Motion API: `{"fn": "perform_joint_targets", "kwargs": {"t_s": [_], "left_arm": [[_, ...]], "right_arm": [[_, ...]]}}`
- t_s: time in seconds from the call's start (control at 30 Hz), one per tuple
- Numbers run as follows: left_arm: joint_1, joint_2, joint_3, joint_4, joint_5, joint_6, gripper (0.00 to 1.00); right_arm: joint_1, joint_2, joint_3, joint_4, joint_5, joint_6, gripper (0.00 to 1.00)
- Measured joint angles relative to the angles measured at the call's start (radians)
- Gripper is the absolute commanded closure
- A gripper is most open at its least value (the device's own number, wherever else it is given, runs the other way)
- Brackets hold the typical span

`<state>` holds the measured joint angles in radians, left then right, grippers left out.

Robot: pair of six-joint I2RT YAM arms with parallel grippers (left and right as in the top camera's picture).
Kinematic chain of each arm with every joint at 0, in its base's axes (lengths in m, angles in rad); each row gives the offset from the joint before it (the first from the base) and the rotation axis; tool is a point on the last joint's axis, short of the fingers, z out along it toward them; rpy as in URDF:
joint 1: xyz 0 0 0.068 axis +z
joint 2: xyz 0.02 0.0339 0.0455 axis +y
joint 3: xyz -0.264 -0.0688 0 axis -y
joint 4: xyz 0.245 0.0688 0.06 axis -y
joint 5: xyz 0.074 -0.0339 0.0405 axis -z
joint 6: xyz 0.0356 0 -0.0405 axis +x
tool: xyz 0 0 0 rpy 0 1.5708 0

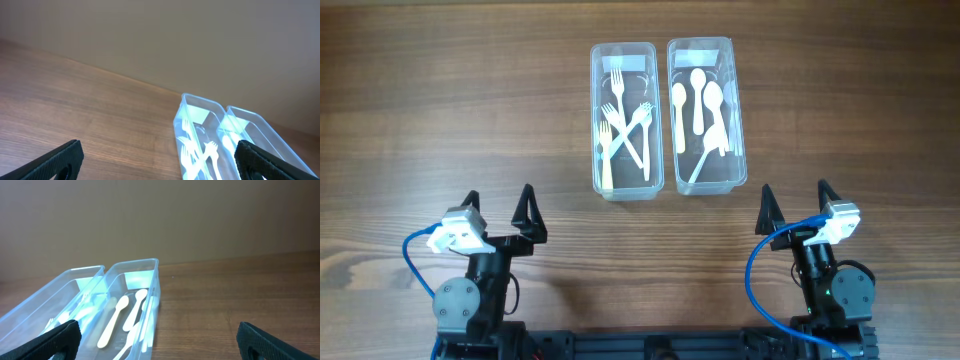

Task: Pack container

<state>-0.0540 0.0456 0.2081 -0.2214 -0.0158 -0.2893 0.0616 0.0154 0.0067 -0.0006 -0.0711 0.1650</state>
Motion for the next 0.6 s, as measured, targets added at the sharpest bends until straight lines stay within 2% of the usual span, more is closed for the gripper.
{"fn": "perform_joint_targets", "kwargs": {"t_s": [0.6], "left_arm": [[-0.003, -0.031, -0.136, 0.073, 0.06, 0.0, 0.0]], "right_arm": [[0.0, 0.0, 0.0, 0.0, 0.0, 0.0, 0.0]]}}
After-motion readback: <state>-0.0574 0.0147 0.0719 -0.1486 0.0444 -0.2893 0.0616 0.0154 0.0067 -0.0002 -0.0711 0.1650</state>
